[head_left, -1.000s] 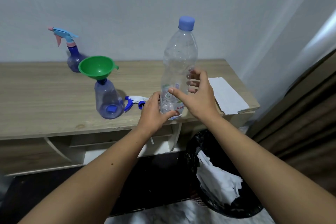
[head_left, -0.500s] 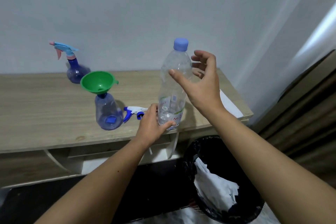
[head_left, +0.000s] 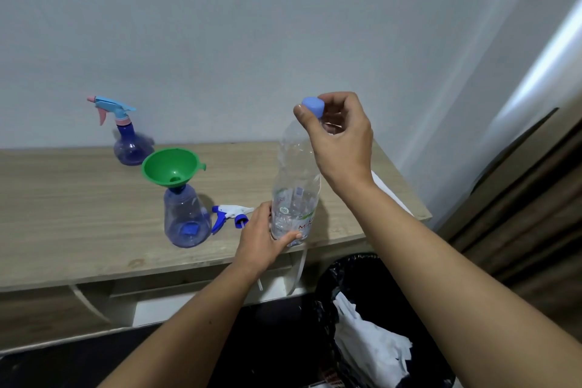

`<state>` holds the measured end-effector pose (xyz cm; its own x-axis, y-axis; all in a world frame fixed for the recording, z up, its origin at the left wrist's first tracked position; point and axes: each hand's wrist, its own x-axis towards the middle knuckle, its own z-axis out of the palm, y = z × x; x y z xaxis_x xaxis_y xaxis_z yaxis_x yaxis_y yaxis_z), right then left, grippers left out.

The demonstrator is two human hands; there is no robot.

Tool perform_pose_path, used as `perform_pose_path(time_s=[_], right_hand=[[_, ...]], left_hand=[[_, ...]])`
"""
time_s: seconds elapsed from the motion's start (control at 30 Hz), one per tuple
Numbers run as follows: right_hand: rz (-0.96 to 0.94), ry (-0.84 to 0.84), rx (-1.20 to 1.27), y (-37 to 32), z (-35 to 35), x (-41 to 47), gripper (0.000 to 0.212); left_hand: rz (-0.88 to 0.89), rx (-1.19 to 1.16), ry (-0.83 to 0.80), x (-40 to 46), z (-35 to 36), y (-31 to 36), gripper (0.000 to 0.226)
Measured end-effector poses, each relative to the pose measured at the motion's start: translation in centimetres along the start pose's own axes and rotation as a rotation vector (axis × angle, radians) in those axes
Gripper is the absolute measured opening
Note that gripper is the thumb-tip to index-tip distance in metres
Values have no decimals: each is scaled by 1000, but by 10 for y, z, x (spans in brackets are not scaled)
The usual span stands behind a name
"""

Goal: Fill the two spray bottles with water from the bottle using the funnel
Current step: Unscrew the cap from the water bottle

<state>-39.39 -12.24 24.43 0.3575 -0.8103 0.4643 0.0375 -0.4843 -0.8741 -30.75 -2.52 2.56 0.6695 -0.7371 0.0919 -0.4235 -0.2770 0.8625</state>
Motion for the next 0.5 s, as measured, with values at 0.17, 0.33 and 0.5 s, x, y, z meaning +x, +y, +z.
perform_pose_path(time_s=[0.17, 0.33, 0.5], right_hand=[[-4, -60, 0, 3, 0, 4, 17], [-22, -200, -40, 1, -3, 6, 10], [11, -206, -86, -7, -3, 9, 31]], left_hand=[[-8, -43, -4, 1, 2, -3, 81], [-3, -69, -12, 1, 1, -4, 90], [23, -5, 0, 3, 1, -3, 77]])
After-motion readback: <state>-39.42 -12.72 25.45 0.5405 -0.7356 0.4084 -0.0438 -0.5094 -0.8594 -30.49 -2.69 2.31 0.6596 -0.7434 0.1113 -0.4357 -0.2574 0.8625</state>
